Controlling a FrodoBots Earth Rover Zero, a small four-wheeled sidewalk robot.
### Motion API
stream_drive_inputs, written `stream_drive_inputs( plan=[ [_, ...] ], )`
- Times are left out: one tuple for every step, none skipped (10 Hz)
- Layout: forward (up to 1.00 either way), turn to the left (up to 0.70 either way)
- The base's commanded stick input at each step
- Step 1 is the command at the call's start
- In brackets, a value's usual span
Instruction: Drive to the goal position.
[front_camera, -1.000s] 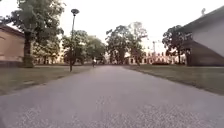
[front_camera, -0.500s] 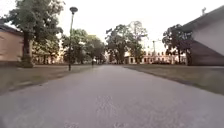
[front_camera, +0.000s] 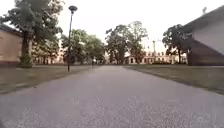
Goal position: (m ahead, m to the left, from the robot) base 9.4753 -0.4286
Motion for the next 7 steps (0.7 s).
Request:
stream_drive_inputs(
  plan=[
    [0.45, 0.0],
    [0.45, 0.0],
    [0.45, 0.0],
    [0.45, 0.0],
    [0.45, 0.0],
    [0.45, 0.0],
    [0.45, 0.0]
  ],
)
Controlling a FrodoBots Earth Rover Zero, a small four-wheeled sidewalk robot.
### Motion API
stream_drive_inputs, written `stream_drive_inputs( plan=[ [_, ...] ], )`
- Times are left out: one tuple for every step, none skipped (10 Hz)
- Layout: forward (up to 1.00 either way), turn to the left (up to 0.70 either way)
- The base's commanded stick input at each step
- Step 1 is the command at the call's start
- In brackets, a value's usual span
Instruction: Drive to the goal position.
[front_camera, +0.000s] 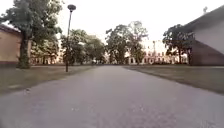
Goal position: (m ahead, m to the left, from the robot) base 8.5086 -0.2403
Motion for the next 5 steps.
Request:
stream_drive_inputs(
  plan=[
    [0.45, 0.0],
    [0.45, 0.0],
    [0.45, 0.0],
    [0.45, 0.0],
    [0.45, 0.0]
  ],
)
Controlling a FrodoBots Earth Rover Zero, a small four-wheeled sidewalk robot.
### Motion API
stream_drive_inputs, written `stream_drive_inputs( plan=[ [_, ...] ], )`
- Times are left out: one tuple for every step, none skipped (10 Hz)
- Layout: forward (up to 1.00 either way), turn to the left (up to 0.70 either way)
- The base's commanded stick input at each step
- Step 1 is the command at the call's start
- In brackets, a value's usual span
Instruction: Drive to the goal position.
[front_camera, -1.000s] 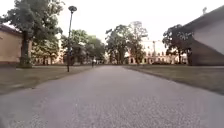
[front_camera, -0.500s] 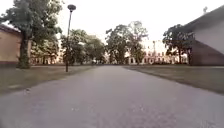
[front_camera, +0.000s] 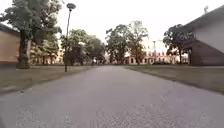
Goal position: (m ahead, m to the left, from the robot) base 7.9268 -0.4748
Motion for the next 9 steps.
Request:
stream_drive_inputs(
  plan=[
    [0.45, 0.0],
    [0.45, 0.0],
    [0.45, 0.0],
    [0.45, 0.0],
    [0.45, 0.0],
    [0.45, 0.0],
    [0.45, 0.0],
    [0.45, 0.0],
    [0.45, 0.0]
  ],
)
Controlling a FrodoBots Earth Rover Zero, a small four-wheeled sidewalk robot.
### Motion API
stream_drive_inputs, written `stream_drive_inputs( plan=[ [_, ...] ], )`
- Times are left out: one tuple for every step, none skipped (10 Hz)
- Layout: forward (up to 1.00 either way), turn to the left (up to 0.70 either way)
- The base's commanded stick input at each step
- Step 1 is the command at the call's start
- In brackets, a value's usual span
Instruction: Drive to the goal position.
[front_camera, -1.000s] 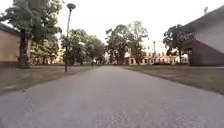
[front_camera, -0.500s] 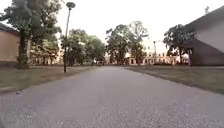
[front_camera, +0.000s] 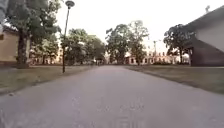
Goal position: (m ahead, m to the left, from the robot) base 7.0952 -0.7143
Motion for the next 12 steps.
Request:
stream_drive_inputs(
  plan=[
    [0.45, 0.0],
    [0.45, 0.0],
    [0.45, 0.0],
    [0.45, 0.0],
    [0.45, 0.0],
    [0.45, 0.0],
    [0.45, 0.0],
    [0.45, 0.0],
    [0.45, 0.0],
    [0.45, 0.0],
    [0.45, 0.0],
    [0.45, 0.0]
  ],
)
